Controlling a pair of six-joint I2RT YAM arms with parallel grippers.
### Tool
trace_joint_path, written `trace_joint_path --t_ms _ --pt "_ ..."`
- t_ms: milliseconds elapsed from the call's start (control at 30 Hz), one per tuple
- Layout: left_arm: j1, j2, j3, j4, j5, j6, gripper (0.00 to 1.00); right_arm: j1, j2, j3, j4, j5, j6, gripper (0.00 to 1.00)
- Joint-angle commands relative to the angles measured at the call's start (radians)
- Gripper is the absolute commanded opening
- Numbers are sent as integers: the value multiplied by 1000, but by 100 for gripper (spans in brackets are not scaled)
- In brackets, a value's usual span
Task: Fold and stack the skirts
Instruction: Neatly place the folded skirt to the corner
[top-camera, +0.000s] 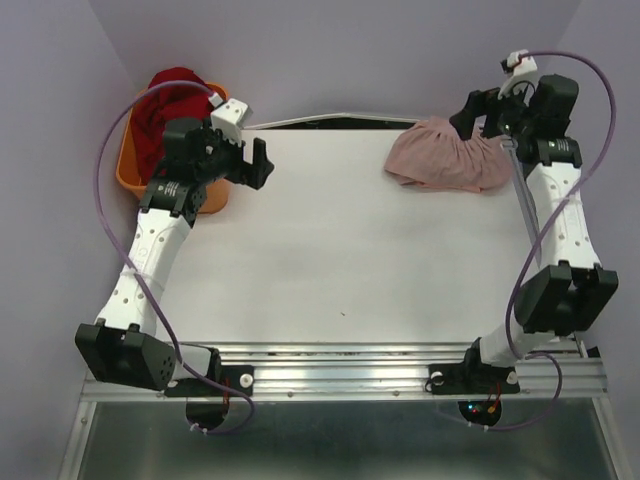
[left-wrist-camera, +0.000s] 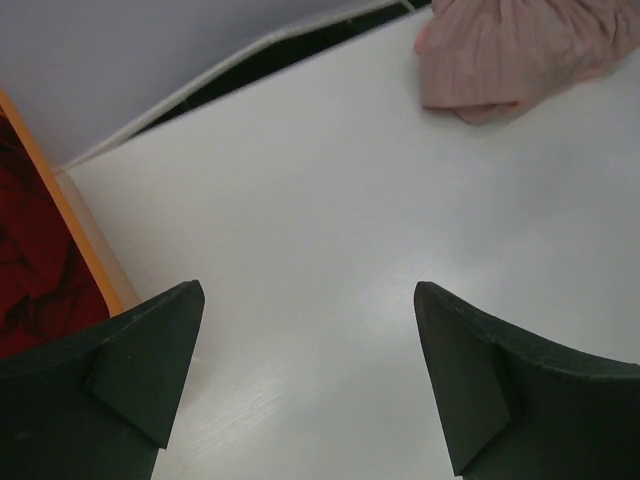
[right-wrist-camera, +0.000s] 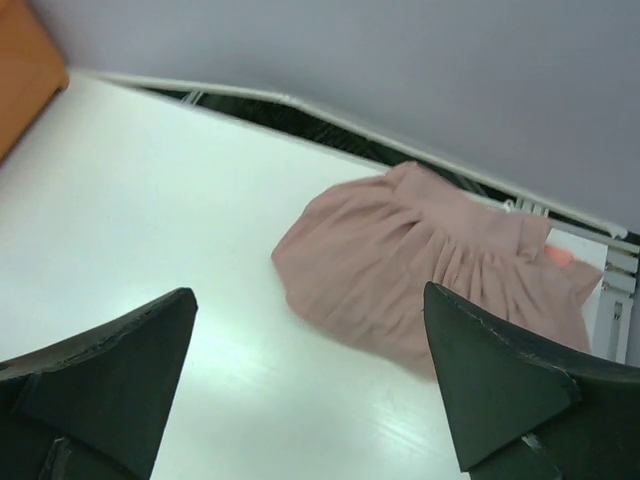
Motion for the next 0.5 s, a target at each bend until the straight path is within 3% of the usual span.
trace_joint_path --t_ms 0,233,467 --pt "-8 -74 -169 -55 -38 63 99 4 -150 -270 -290 -75 -179 100" --pt "-9 -212 -480 -12 -122 122 99 4 -425 -672 -357 -26 -290 100" --pt "-9 -310 -616 15 -143 116 99 4 -502 -743 -342 -27 -235 100"
